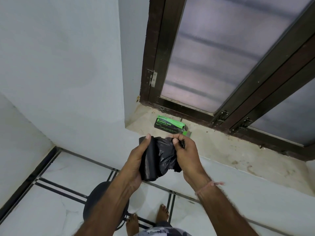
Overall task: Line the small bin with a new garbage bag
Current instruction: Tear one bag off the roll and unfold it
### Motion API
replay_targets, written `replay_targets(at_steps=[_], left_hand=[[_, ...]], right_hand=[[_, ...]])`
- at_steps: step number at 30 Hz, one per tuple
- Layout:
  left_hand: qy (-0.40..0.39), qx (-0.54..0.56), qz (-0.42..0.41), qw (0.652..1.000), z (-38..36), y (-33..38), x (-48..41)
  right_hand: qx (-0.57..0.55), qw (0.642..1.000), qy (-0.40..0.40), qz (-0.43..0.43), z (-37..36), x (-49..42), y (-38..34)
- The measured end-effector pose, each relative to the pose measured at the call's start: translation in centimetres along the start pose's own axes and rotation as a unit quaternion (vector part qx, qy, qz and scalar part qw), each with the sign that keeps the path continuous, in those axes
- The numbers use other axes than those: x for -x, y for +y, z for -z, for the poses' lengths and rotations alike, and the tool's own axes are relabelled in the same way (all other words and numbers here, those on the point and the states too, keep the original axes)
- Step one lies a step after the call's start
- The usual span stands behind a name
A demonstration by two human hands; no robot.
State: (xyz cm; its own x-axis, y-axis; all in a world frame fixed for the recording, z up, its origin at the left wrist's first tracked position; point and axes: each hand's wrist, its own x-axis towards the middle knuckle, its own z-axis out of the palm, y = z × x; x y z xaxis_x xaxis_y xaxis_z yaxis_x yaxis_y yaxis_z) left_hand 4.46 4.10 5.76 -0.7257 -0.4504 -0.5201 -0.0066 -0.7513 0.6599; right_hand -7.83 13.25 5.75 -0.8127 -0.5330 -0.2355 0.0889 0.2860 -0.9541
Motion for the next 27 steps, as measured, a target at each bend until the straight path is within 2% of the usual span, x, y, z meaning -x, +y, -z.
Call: replay_targets(at_steps=[3,6,13,19,23,27], left_hand=[[-0.008,-0.011,-0.004,1.000,0.05,0.08,0.06],[-0.014,-0.035,-0.006,0.999,0.22,-0.03,0.04],[0.004,-0.027,-0.004,1.000,0.61,0.11,-0.01],[0.007,-0.030,-0.004,1.000,0.84,0.16,0.09],[0.016,-0.007,-0.009,1.000,0.93,0.35,0.00],[0.008,-0.005,-0.013,1.000,0.60,0.26,0.22]], right_hand=[[-0.007,0.999,-0.034,-0.019,-0.02,0.37,-0.21],[0.038,0.996,-0.082,0.004,-0.08,0.65,-0.40],[0.017,0.999,-0.044,-0.021,-0.37,0.56,0.27],[0.048,0.998,-0.007,0.029,-0.62,-0.12,0.02],[0.051,0.998,-0.011,0.019,-0.71,-0.21,-0.27],[-0.014,0.998,-0.055,-0.023,-0.93,0.41,-0.55]])
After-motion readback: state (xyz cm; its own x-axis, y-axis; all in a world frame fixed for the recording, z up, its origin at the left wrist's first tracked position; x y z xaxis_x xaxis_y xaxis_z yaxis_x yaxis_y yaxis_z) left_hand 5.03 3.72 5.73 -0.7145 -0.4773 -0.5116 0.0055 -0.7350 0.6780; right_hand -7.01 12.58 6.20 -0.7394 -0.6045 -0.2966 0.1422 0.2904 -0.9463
